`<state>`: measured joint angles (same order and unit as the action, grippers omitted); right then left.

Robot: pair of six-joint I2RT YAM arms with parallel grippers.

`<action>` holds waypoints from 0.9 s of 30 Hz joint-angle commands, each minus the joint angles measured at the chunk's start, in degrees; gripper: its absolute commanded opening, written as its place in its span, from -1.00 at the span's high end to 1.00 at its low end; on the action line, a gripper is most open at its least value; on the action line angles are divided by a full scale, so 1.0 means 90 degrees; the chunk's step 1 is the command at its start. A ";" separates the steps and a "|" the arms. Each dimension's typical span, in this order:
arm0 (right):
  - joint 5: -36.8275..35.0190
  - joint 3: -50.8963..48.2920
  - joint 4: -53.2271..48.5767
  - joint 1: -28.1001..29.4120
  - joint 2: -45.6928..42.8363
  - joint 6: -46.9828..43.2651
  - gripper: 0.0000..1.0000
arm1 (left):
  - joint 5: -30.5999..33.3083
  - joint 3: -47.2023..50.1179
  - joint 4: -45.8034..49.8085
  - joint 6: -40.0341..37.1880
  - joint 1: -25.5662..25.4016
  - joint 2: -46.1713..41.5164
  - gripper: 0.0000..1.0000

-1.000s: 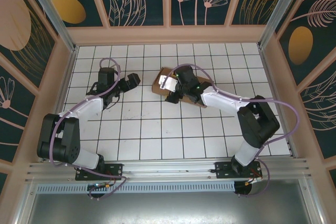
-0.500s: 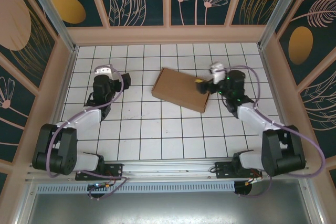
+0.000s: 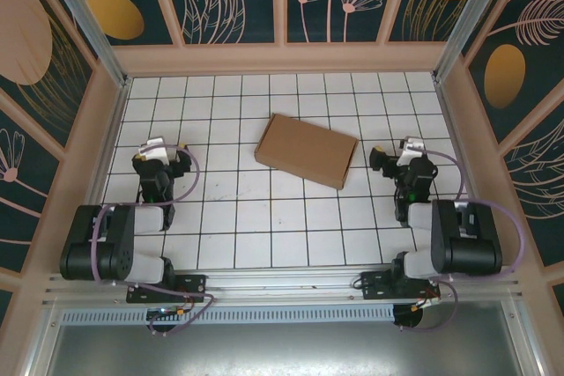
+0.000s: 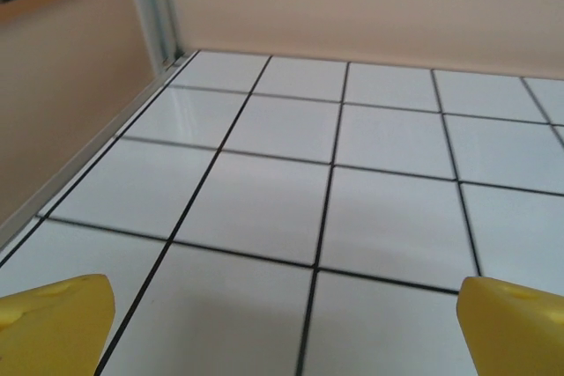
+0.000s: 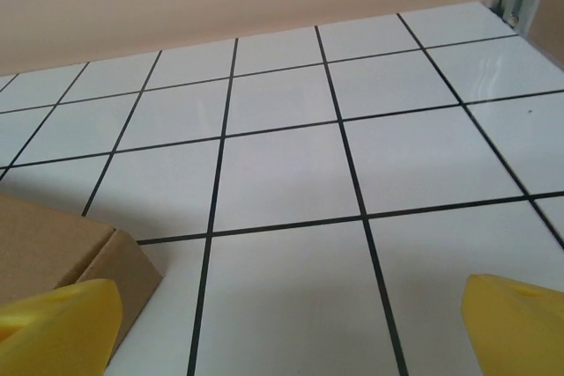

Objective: Fold the paper box

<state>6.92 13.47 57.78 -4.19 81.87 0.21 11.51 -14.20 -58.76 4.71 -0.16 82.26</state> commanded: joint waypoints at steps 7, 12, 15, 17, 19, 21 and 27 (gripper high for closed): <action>0.0401 -0.0421 0.2562 -0.0002 0.0821 0.0000 -0.98 | -0.0563 0.0093 -0.1614 0.0053 0.0067 0.0537 -0.98; 0.0215 -0.0277 0.2293 -0.0002 0.0833 0.0091 -0.98 | -0.0527 0.0117 -0.1625 0.0053 0.0068 0.0522 -0.97; -0.0030 -0.0220 0.2195 -0.0013 0.0831 0.0206 -0.98 | -0.0527 0.0114 -0.1618 0.0053 0.0067 0.0514 -0.98; -0.0104 -0.0193 0.2111 -0.0013 0.0818 0.0233 -0.98 | -0.0529 0.0118 -0.1615 0.0047 0.0067 0.0525 -0.98; -0.0105 -0.0184 0.2108 -0.0013 0.0821 0.0231 -0.98 | -0.0529 0.0111 -0.1616 0.0056 0.0067 0.0519 -0.98; -0.0104 -0.0193 0.2104 -0.0013 0.0825 0.0231 -0.98 | -0.0554 0.0093 -0.1597 0.0041 0.0067 0.0532 -0.97; -0.0133 -0.0189 0.2098 0.0002 0.0820 0.0227 -0.98 | -0.0623 0.0082 -0.1575 0.0013 0.0067 0.0523 -0.98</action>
